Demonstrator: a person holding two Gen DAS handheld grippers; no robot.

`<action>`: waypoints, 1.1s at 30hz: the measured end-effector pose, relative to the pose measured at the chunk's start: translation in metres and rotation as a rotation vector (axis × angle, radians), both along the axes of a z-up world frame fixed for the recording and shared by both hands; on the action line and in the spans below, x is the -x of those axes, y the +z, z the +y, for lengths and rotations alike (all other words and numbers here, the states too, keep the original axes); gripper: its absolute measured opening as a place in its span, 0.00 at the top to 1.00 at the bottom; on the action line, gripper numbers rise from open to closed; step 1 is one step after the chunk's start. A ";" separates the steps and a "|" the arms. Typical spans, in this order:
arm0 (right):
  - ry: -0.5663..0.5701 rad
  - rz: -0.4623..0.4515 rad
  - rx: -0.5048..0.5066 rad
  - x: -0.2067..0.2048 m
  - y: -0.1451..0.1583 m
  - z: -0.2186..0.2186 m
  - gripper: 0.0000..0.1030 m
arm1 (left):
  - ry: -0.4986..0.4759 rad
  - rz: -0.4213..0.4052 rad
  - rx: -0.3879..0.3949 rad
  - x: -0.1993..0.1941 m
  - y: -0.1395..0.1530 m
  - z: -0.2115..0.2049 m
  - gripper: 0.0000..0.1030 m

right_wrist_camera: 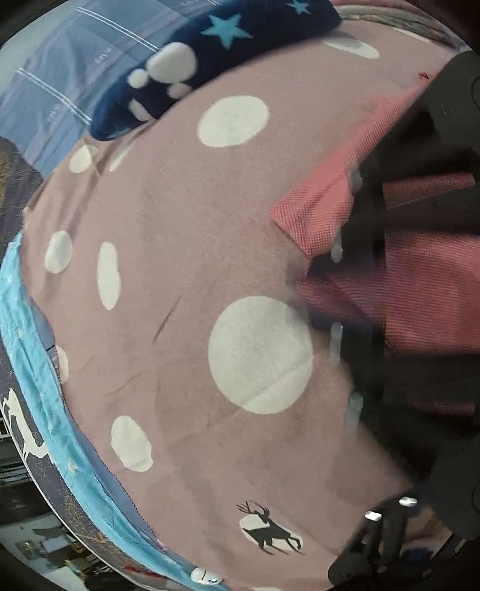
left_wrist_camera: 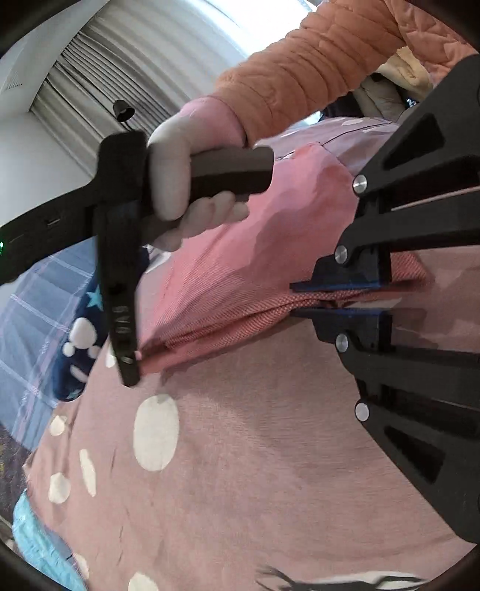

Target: Fold small clothes

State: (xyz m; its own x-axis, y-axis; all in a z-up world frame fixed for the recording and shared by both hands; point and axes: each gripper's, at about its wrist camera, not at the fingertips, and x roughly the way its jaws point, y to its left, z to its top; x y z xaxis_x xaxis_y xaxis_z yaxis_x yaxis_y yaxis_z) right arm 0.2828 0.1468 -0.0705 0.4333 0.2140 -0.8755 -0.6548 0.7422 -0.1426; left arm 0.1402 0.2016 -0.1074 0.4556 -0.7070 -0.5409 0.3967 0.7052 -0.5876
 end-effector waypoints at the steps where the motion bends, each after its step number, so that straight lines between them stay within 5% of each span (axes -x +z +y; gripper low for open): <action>1: -0.019 -0.039 -0.044 0.001 0.010 -0.004 0.97 | 0.024 -0.012 -0.032 0.008 0.003 -0.002 0.94; 5: -0.065 0.008 -0.093 -0.017 0.000 -0.014 0.98 | 0.056 -0.022 -0.064 0.024 0.003 -0.001 0.99; 9: -0.083 0.003 -0.166 -0.019 -0.008 -0.023 0.96 | 0.073 0.013 -0.008 0.036 -0.002 0.017 0.99; 12: -0.135 -0.033 -0.217 -0.007 0.011 -0.038 0.81 | 0.133 0.004 -0.014 0.050 -0.002 0.038 0.98; 15: -0.027 -0.131 -0.156 0.039 0.033 -0.043 0.76 | 0.200 0.017 0.003 0.052 -0.003 0.059 0.95; 17: 0.060 -0.178 -0.111 0.083 0.039 -0.047 0.64 | 0.239 0.026 -0.008 0.051 -0.002 0.067 0.95; 22: 0.214 -0.241 -0.048 0.193 0.031 -0.050 0.55 | 0.272 0.025 -0.064 0.043 0.018 0.070 0.67; 27: 0.333 -0.410 0.134 0.275 -0.009 -0.035 0.55 | 0.202 0.008 -0.099 -0.004 0.041 0.059 0.56; 33: 0.306 -0.609 0.353 0.292 -0.046 -0.012 0.55 | 0.026 0.191 -0.016 -0.096 0.009 0.019 0.56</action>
State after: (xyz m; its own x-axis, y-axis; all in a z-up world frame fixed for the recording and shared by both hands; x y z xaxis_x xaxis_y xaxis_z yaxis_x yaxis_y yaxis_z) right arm -0.0089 0.1348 -0.1166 0.8274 0.1539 -0.5400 -0.5537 0.3837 -0.7390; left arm 0.2363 0.2208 -0.0982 0.3616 -0.6873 -0.6300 0.2607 0.7233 -0.6394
